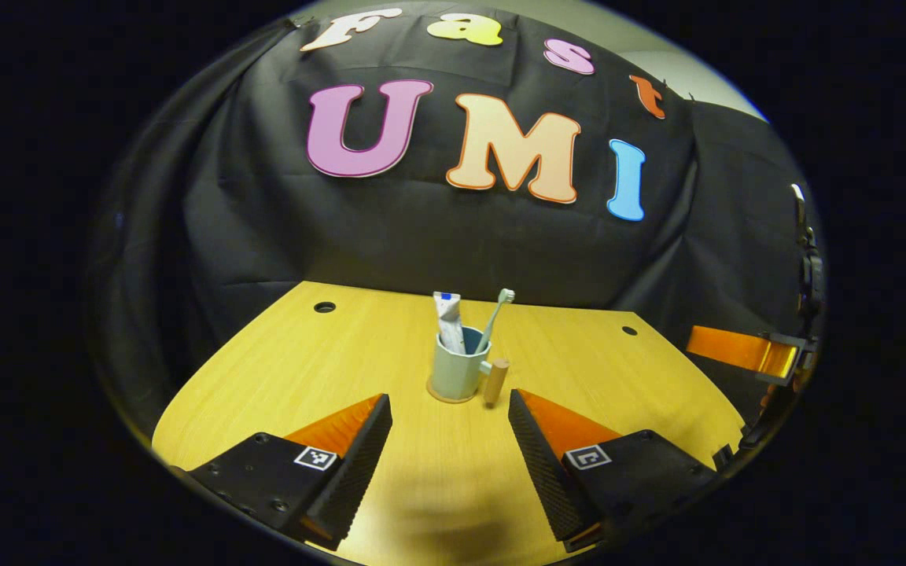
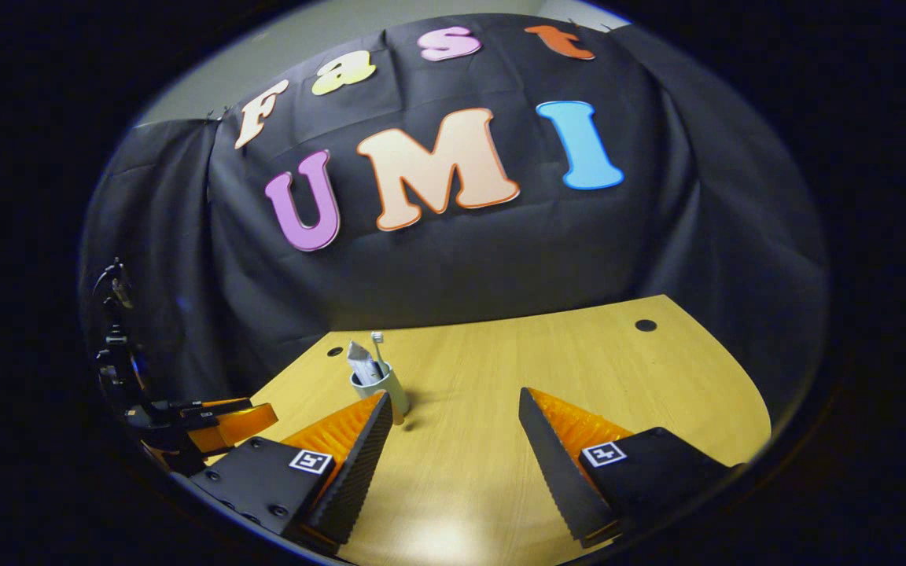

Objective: Put the toothbrush and toothpaste on the desktop into the cup, then pick up the cup and place it on the coaster on the desktop.

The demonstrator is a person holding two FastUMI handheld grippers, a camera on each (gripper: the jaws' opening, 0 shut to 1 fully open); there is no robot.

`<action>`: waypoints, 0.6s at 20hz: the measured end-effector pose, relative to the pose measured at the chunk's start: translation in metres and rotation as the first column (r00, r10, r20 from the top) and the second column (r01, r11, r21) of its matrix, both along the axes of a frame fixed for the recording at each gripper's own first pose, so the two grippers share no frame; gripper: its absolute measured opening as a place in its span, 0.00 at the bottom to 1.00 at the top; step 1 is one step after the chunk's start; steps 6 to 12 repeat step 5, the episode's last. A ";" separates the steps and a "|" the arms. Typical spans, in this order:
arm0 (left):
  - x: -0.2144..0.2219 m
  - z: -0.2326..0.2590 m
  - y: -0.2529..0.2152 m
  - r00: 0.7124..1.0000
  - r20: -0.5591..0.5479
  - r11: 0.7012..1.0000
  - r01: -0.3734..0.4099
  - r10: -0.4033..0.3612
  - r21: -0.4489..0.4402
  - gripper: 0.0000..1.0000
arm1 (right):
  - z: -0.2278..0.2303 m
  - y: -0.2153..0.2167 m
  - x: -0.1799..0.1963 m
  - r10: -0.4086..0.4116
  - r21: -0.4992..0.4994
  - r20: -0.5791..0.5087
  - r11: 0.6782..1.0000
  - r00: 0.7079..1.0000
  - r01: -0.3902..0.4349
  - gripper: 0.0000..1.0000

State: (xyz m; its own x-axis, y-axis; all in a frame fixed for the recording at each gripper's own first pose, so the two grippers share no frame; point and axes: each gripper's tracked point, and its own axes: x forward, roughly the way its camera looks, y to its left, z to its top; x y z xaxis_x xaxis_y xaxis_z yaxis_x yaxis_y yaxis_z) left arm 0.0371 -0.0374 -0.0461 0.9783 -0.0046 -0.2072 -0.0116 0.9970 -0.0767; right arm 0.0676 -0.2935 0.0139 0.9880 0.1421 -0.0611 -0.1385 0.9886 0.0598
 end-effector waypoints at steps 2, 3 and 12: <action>0.003 0.010 -0.015 1.000 0.018 1.000 0.025 -0.025 -0.002 0.89 | -0.002 -0.029 -0.014 -0.045 0.002 -0.002 0.999 0.999 0.045 0.99; 0.005 0.012 -0.021 0.999 0.021 0.999 0.035 -0.035 0.000 0.89 | -0.003 -0.041 -0.020 -0.064 0.009 -0.001 0.998 0.998 0.064 0.99; 0.006 0.016 -0.030 0.999 0.024 0.999 0.047 -0.047 -0.004 0.89 | -0.003 -0.052 -0.027 -0.083 0.029 0.003 0.996 0.997 0.083 0.99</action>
